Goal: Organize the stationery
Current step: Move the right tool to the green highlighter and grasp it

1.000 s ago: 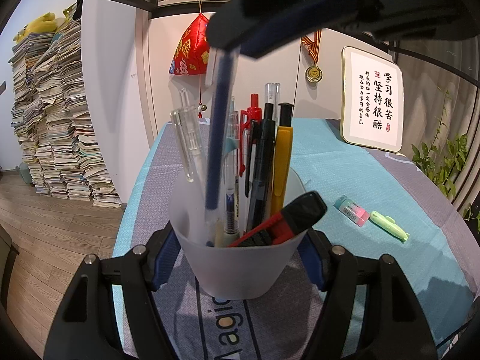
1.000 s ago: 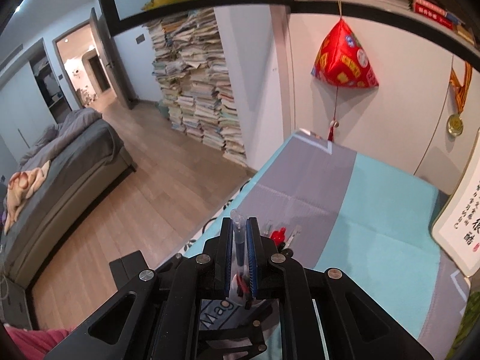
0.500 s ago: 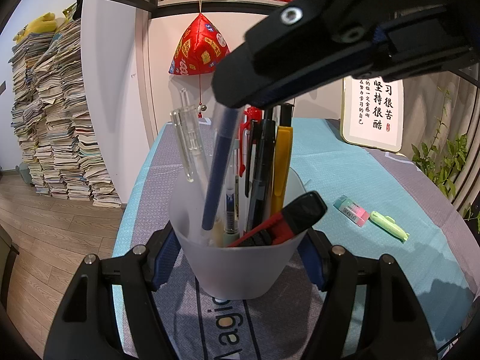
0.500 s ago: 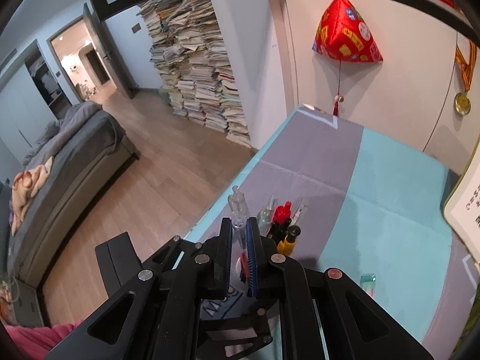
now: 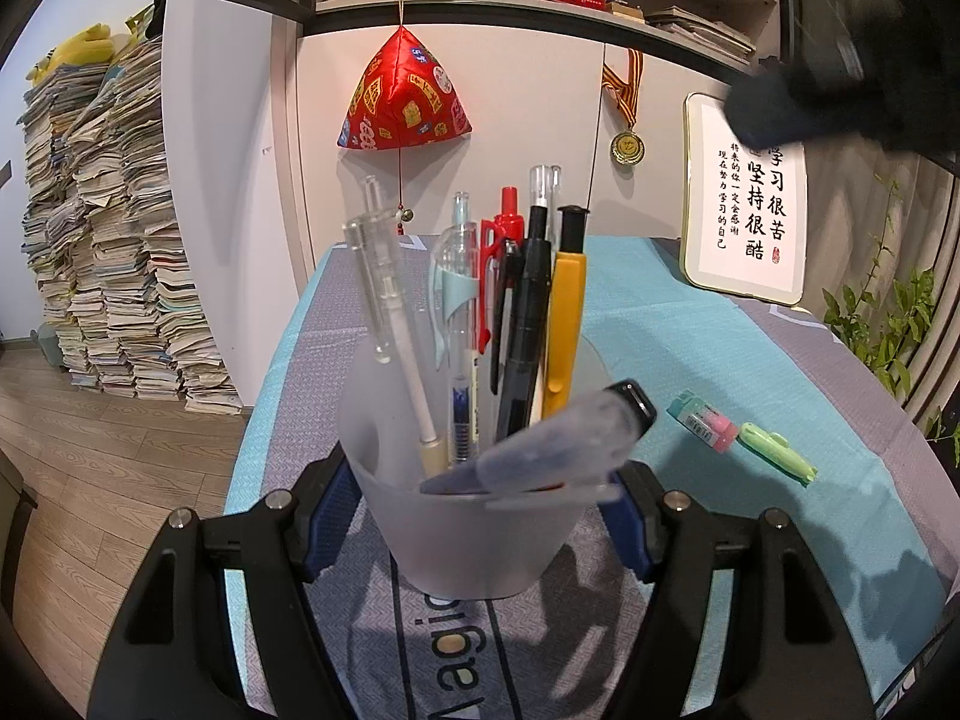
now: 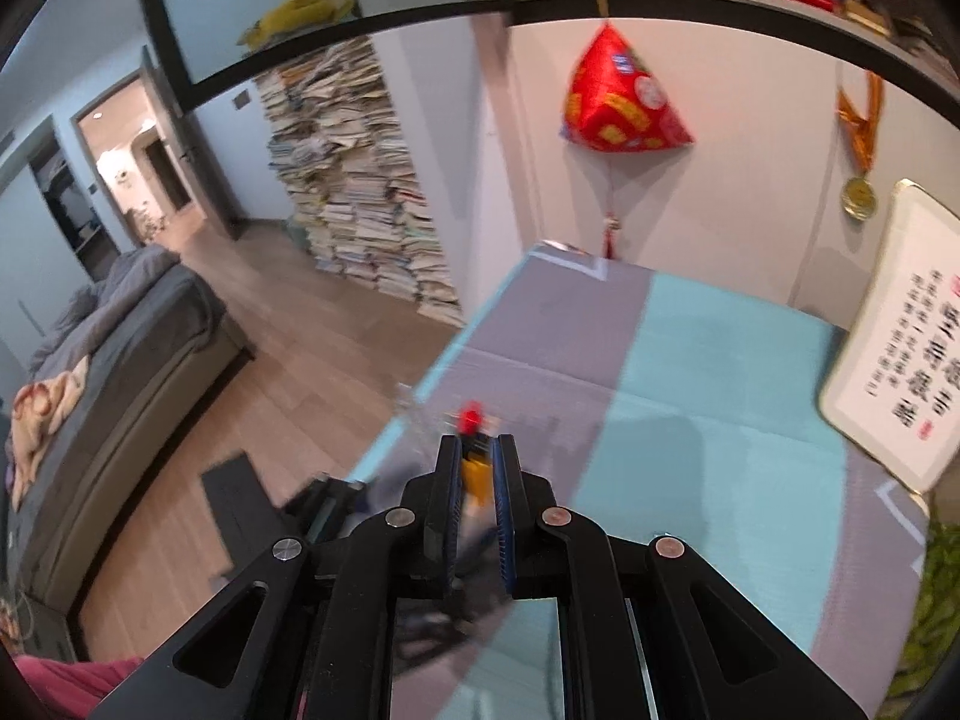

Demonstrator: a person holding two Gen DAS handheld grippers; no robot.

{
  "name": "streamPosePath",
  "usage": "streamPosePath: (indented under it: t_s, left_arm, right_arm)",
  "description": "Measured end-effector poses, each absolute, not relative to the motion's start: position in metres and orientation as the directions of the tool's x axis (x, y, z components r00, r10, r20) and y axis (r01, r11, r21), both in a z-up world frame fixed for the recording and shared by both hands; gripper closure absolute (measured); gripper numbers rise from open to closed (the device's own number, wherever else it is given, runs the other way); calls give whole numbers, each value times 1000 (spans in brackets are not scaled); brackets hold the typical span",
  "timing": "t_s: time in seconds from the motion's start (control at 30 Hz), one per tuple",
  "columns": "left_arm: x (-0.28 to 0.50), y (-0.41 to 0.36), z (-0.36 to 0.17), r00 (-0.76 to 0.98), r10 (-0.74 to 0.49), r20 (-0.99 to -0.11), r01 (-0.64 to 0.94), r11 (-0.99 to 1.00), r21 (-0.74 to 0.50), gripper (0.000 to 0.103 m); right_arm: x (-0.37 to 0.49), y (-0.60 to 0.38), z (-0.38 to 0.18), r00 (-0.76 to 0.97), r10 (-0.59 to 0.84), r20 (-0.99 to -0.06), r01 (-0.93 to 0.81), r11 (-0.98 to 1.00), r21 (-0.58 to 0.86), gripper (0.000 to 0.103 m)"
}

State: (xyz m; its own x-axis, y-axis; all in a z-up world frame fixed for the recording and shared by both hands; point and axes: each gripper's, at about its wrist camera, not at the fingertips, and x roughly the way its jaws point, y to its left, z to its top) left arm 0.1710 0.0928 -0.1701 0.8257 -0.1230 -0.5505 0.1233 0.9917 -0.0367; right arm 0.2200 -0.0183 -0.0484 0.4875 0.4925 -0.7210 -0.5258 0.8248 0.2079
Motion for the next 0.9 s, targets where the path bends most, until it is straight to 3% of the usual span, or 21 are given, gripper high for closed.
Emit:
streamPosePath:
  t_s: [0.23, 0.5, 0.67, 0.83, 0.9]
  left_arm:
    - [171, 93, -170, 826, -123, -551, 123, 992, -37, 33]
    - [171, 93, -170, 825, -124, -551, 124, 992, -37, 33]
    - [171, 93, -171, 825, -123, -552, 123, 992, -38, 33]
    - [171, 92, -172, 824, -123, -553, 123, 992, -38, 33]
    - [171, 92, -172, 824, -124, -553, 123, 992, -38, 33]
  right_arm:
    - [231, -71, -105, 455, 319, -831, -382, 913, 142, 93]
    - [226, -100, -169, 370, 160, -915, -343, 939, 26, 92]
    - [230, -106, -181, 349, 173, -921, -345, 938, 45, 91]
    - [233, -105, -187, 351, 174, -920, -354, 934, 42, 73]
    - [234, -104, -189, 352, 175, -920, -352, 935, 44, 73]
